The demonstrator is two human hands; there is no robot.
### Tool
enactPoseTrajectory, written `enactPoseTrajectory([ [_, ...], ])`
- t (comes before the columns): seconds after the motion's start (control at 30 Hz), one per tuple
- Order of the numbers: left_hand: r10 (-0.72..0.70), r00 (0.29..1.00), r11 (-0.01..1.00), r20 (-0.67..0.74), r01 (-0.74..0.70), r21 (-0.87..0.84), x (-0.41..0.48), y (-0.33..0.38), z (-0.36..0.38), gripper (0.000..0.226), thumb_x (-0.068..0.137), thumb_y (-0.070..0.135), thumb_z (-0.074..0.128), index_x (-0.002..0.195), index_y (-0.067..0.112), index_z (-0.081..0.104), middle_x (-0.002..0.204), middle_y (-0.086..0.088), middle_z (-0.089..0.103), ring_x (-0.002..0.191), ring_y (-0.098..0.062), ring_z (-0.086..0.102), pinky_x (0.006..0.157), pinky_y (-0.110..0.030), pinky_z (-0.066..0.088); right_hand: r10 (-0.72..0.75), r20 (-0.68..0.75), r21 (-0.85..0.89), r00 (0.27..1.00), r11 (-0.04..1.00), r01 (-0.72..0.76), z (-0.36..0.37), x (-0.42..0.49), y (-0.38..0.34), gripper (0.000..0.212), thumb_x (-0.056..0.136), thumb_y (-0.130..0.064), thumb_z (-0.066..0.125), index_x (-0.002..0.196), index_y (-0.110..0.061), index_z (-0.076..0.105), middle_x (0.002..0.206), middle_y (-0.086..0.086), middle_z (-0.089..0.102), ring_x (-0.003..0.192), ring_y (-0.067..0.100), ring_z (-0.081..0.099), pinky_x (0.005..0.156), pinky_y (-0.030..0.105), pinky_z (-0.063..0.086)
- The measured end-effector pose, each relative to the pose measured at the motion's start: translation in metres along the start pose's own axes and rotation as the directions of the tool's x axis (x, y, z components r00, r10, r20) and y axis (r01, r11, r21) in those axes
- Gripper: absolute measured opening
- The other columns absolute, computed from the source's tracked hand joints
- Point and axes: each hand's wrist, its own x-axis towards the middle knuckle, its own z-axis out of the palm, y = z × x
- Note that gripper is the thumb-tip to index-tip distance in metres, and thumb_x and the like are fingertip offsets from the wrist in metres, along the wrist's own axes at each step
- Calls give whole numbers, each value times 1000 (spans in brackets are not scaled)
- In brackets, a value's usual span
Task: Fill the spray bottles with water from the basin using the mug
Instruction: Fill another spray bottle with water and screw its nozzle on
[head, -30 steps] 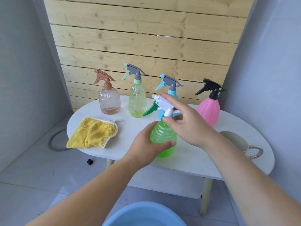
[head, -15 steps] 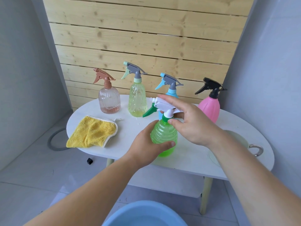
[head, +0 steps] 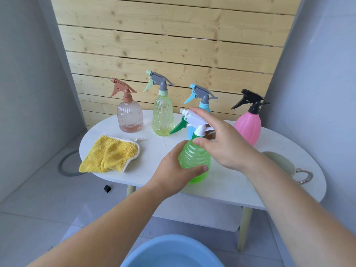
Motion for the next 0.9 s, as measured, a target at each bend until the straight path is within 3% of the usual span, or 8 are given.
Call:
enactPoseTrajectory([
  [0.13, -4, 1000, 1000, 8, 4, 10, 0, 0, -1, 61, 79, 36, 90, 129, 50, 56, 115, 19, 72, 107, 1, 67, 94, -25, 55, -16, -51, -67, 999, 998, 12, 7, 0, 3, 69, 90, -27, 70, 145, -51, 35, 129, -5, 54, 112, 7, 54, 97, 26, 49],
  [0.3, -2, 1000, 1000, 2, 2, 16, 0, 0, 0, 59, 79, 35, 91, 126, 48, 57, 112, 19, 73, 102, 3, 67, 89, -22, 54, -8, -8, 15, 1000, 1000, 9, 1, -2, 4, 71, 93, -13, 62, 145, -53, 35, 134, -18, 54, 114, 5, 56, 101, 29, 49],
  [0.43, -8, 1000, 1000, 1, 8, 28, 1, -2, 0, 66, 75, 43, 90, 131, 47, 56, 117, 19, 71, 110, -1, 66, 93, -23, 53, 4, -47, -76, 999, 997, -8, 5, 1, 3, 74, 89, -31, 72, 147, -52, 32, 122, -8, 56, 105, 6, 56, 92, 22, 46],
  [0.5, -15, 1000, 999, 4, 15, 36, 2, -2, 0, 72, 71, 51, 89, 135, 47, 56, 119, 19, 71, 113, -4, 65, 97, -29, 54, -10, -60, -88, 998, 996, 4, 8, 0, 2, 74, 89, -33, 71, 149, -50, 30, 125, -4, 52, 111, 6, 50, 93, 22, 44],
  [0.6, -13, 1000, 999, 4, 13, 29, 1, -1, -1, 62, 77, 38, 91, 127, 49, 57, 113, 20, 73, 104, 4, 66, 88, -21, 54, -22, -25, -36, 999, 999, 21, 4, 0, 3, 70, 94, -18, 60, 150, -48, 31, 139, -10, 48, 120, 2, 48, 98, 23, 47],
  [0.7, -14, 1000, 999, -3, 14, 38, 1, 0, 0, 60, 78, 36, 91, 123, 52, 55, 111, 21, 72, 101, 6, 65, 83, -15, 51, -12, -24, -50, 1000, 999, 11, 3, 0, 6, 71, 93, -21, 65, 148, -51, 32, 135, -12, 53, 112, 2, 54, 95, 20, 47],
  [0.8, -25, 1000, 999, -8, 25, 34, 1, -1, 0, 63, 77, 38, 91, 130, 47, 57, 115, 20, 72, 107, 1, 66, 88, -19, 52, -12, -50, -84, 999, 996, 8, 8, 1, 7, 72, 91, -28, 69, 149, -49, 31, 130, -3, 52, 112, 5, 52, 92, 15, 43],
  [0.9, -14, 1000, 1000, -11, 14, 20, 1, -1, 0, 62, 78, 35, 91, 129, 45, 59, 112, 18, 73, 104, 1, 67, 91, -25, 56, -30, -30, -38, 999, 999, 29, 6, 0, 7, 70, 94, -16, 61, 150, -47, 32, 138, -8, 48, 123, 4, 47, 99, 21, 45],
])
